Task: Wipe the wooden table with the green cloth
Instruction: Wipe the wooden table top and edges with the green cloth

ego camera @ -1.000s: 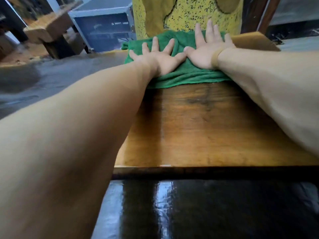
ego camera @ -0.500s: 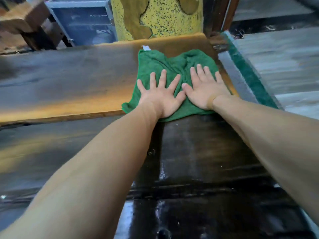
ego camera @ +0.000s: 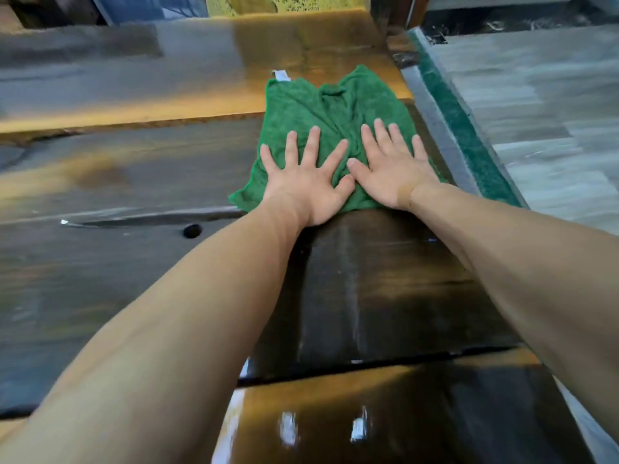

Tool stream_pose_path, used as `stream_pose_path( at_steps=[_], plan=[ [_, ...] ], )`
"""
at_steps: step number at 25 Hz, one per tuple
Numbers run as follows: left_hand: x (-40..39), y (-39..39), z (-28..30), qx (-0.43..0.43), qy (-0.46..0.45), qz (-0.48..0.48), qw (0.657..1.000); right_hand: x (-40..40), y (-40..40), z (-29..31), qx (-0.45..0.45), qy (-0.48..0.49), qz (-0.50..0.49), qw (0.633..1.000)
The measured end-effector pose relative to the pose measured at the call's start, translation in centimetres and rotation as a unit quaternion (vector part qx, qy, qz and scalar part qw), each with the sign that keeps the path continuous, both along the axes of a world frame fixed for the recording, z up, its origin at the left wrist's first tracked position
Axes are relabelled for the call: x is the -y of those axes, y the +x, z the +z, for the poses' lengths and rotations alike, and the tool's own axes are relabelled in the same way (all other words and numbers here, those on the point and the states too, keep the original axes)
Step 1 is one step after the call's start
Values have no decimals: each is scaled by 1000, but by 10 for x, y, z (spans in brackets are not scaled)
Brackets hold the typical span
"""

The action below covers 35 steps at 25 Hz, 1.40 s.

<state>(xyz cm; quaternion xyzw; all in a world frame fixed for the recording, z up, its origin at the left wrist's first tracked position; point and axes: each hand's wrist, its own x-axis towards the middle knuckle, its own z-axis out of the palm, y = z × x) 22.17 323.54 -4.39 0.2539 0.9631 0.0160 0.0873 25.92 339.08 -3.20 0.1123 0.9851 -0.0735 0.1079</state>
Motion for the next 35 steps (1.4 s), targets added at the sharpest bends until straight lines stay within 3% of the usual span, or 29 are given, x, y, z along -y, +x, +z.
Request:
stream_pose_path(
  at_steps=[15, 27, 35],
  plan=[
    [71, 271, 23, 71, -22, -64, 995, 64, 287, 21, 46, -26, -20, 998],
    [119, 498, 37, 154, -19, -34, 987, 114, 513, 27, 76, 0, -21, 997],
    [148, 592, 45, 192, -18, -39, 980, 146, 608, 37, 108, 27, -33, 993]
  ],
)
